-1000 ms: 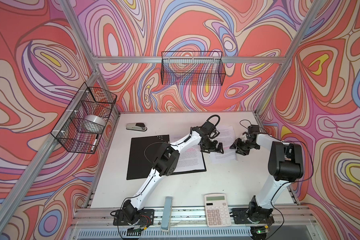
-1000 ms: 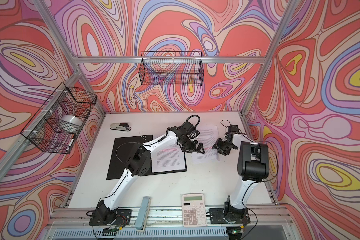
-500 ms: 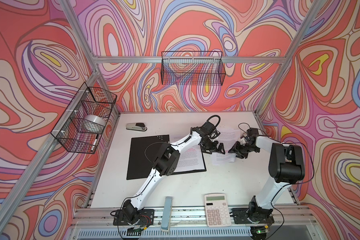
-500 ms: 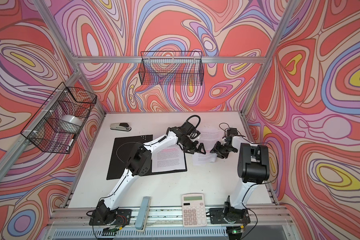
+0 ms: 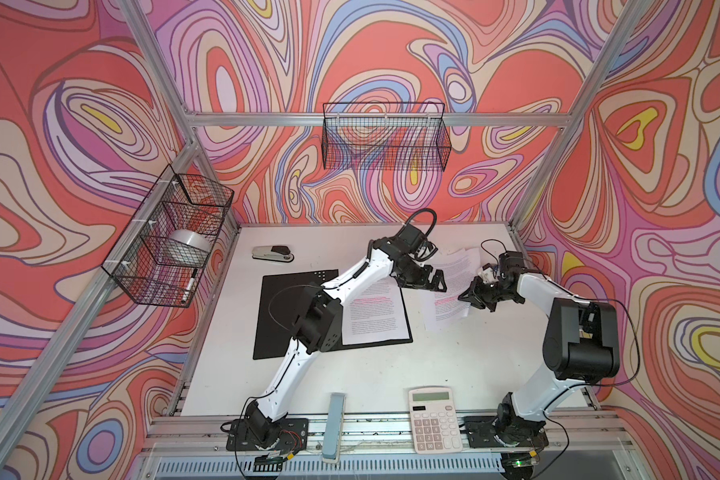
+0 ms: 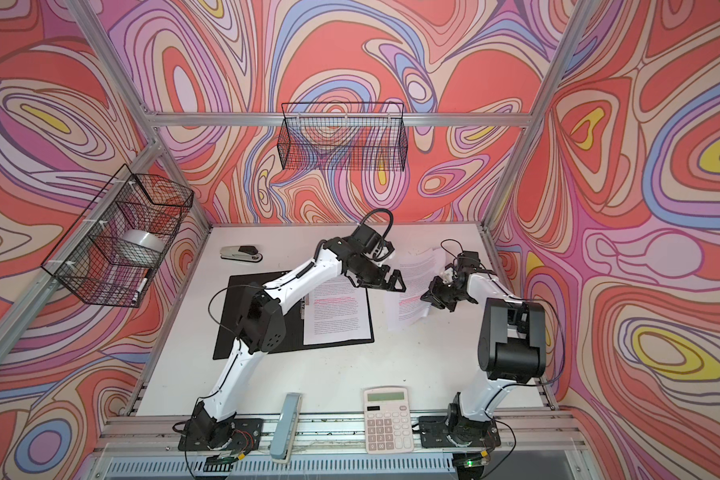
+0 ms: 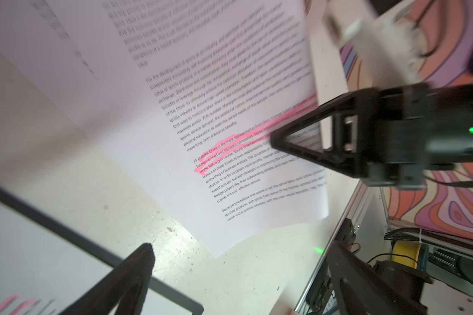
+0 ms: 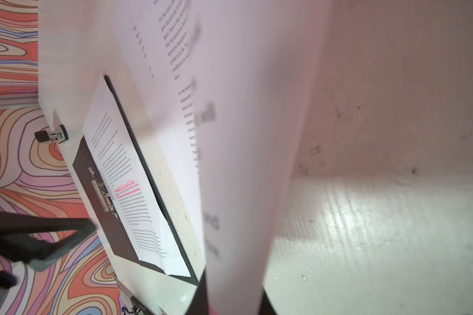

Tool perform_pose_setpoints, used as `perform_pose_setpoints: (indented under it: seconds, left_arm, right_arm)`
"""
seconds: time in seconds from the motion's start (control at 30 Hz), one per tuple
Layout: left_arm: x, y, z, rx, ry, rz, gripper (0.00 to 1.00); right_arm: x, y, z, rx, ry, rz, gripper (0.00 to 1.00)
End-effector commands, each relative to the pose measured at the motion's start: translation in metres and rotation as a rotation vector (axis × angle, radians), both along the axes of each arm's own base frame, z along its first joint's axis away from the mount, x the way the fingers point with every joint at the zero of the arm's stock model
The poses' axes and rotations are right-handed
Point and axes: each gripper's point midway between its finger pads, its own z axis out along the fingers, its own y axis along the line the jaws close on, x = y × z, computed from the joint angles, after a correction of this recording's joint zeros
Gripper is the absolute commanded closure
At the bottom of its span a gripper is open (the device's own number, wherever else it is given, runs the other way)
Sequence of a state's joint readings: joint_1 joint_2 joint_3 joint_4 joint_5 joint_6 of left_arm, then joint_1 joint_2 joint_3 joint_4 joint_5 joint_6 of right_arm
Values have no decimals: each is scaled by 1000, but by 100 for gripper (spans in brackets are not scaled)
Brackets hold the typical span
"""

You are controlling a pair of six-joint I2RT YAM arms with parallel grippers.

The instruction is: Put the files into the folder

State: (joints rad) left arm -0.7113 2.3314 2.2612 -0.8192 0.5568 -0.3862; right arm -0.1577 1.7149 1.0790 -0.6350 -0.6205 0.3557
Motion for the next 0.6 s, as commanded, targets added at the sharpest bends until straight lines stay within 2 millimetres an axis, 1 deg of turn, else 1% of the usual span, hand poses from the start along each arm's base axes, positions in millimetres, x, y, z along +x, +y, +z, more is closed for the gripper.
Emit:
perform_pose_setpoints:
  seconds: [0.0,0.07,0.13,0.2,0.27,0.37,0.43,0.57]
  left_arm:
    - [32,50,92,-73,-172,94,0]
    - [44,77,119,-91,-221,145,0]
    - [52,103,139,-99,-262,195,0]
    - [59,131,153,-101,-289,250,0]
    - [64,156,163,-107,-301,297,0]
    - [69,190,169,-112,-302,369,0]
    - [70,207,167,-110,-287,400,0]
    - [69,229,158,-98,-240,435,0]
  right_arm:
    - [7,9,30,37,-94,40,87]
    - [8,10,41,40,-119,45,87]
    - [8,11,53,44,-145,54,86]
    - [8,13,64,49,-167,61,86]
    - [8,14,75,56,-185,63,86]
    - [8,17,93,66,-223,66,86]
    - [7,19,103,68,-240,72,86]
    - [5,29,125,85,-277,100,86]
